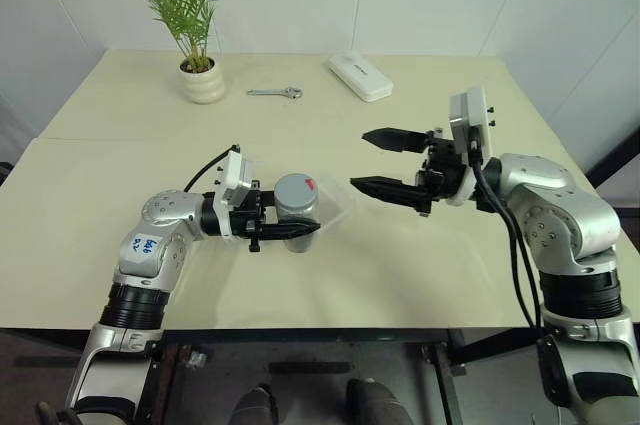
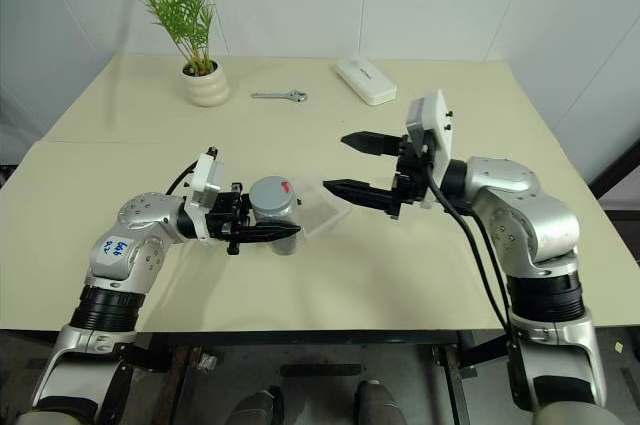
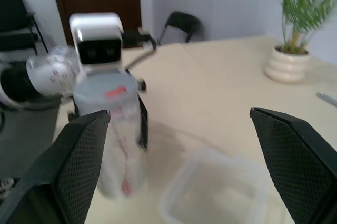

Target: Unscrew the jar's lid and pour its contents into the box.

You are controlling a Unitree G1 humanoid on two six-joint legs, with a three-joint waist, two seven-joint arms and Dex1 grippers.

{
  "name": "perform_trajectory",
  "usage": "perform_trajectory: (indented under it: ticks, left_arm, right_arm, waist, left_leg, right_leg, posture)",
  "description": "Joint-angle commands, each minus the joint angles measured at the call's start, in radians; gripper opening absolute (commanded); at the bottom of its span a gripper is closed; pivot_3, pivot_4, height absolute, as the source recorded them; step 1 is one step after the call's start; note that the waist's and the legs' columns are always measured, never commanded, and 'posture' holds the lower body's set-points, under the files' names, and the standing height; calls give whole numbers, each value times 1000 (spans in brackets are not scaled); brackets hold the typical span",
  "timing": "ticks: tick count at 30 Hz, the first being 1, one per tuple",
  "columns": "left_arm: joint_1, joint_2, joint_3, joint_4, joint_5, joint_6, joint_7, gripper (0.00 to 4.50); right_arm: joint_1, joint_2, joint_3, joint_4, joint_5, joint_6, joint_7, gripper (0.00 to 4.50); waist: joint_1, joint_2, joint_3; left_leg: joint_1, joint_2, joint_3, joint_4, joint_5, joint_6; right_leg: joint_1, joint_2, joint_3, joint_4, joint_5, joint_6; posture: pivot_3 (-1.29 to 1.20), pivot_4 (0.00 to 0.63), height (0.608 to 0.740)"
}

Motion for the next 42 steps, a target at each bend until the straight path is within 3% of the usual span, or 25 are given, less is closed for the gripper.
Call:
perform_trajectory:
  ticks: [1,11,22,42]
  left_arm:
    - [-7,2,11,-39,-13,-12,-1,1929]
    - [-5,-1,3,-43,-14,-9,-4,1929]
    - [-2,-6,1,-39,-11,-14,-1,1929]
    - [-20,-13,4,-14,-1,-38,5,1929]
  right_arm:
    - [-34,59,10,-59,52,19,-39,4474]
    - [-90,169,199,-33,-83,21,-122,4474]
    - [-114,232,198,42,-155,-1,-168,4474]
    - [-57,7,94,66,-116,-44,-35,4474]
  waist:
    - [2,0,0]
    - [5,0,0]
    - [4,0,0]
    - [5,0,0]
  left_leg:
    - [0,0,0,0,0,0]
    - [-1,0,0,0,0,0]
    - [0,0,0,0,0,0]
    - [-1,0,0,0,0,0]
  right_leg:
    - [0,0,0,0,0,0]
    - [0,0,0,0,0,0]
    - [0,0,0,0,0,0]
    - [0,0,0,-1,0,0]
  posture:
    - [0,150,740]
    - [0,150,740]
    - [0,150,740]
    - [0,150,740]
